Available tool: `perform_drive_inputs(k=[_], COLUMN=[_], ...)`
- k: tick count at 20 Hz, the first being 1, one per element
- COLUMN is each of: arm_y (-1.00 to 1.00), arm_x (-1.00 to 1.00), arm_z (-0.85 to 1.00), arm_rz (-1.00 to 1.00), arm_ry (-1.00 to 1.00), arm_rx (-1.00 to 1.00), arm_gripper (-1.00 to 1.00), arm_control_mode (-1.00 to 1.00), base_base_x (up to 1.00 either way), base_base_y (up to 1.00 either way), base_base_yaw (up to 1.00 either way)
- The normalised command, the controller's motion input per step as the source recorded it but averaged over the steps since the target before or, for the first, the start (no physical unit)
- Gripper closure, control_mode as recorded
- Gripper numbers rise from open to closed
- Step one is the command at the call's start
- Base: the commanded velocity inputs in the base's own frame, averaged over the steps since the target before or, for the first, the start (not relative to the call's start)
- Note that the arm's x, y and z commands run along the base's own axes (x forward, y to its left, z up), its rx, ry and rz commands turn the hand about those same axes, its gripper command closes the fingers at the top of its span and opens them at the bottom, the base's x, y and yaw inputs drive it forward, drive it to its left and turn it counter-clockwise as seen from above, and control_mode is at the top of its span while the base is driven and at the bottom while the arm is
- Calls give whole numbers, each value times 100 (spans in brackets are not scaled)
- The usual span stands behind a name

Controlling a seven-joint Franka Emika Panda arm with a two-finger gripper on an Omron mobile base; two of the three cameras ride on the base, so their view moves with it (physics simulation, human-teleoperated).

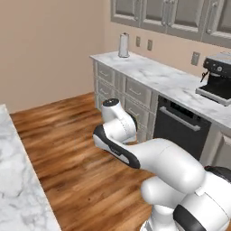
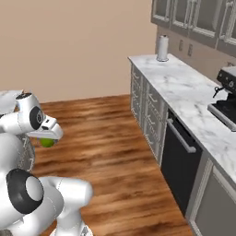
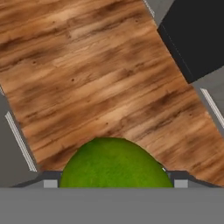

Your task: Turn on the sink faucet. Then move the lime from the counter to the sink. Turn off the sink. Move the vegetable from the sink to the pot next to the stove. Finally move the pot to the front left burner.

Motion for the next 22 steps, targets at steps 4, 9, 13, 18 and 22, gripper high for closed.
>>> perform_drive_inputs(k=[4, 9, 13, 18, 22], arm_y=[0, 0, 0, 0, 0], arm_x=[0, 0, 0, 0, 0], arm_z=[0, 0, 0, 0, 0], arm_rz=[0, 0, 0, 0, 0], arm_ry=[0, 0, 0, 0, 0], arm_rx=[0, 0, 0, 0, 0], arm_gripper=[100, 100, 100, 100, 100], arm_control_mode=[100, 100, 100, 100, 100], base_base_x=[7, 9, 11, 13, 16], base_base_y=[-1, -1, -8, -26, -22], base_base_yaw=[-61, -60, -59, -56, -55])
